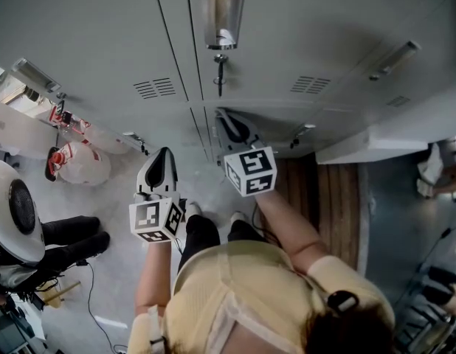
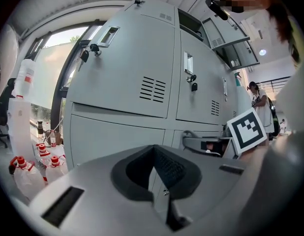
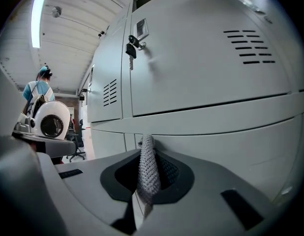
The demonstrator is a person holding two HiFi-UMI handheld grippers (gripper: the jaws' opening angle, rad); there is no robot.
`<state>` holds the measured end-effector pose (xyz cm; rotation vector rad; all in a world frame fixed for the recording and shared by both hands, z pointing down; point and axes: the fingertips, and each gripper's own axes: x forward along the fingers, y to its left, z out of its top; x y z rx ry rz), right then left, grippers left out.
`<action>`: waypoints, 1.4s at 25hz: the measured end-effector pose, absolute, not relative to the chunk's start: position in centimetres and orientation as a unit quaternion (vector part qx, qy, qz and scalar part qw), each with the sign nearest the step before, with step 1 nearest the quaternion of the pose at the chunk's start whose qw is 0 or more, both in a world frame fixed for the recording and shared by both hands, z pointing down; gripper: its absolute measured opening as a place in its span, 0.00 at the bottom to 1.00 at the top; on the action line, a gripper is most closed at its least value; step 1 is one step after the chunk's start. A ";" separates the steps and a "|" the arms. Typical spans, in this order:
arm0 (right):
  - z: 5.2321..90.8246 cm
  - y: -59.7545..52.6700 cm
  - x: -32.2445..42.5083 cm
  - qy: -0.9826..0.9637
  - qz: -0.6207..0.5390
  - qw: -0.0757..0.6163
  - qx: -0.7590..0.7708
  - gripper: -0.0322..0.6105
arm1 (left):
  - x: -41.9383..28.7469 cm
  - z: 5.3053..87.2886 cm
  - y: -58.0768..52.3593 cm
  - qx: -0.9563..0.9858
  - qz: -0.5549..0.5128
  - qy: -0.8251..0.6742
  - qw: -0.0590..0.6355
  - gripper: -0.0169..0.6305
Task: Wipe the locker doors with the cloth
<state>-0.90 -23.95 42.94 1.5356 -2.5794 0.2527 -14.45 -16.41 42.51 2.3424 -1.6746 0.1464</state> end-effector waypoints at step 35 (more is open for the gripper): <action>43.7 -23.1 17.5 -0.774 0.086 0.073 0.623 0.08 | -5.2 43.1 -18.1 0.844 0.056 -0.519 0.122 0.03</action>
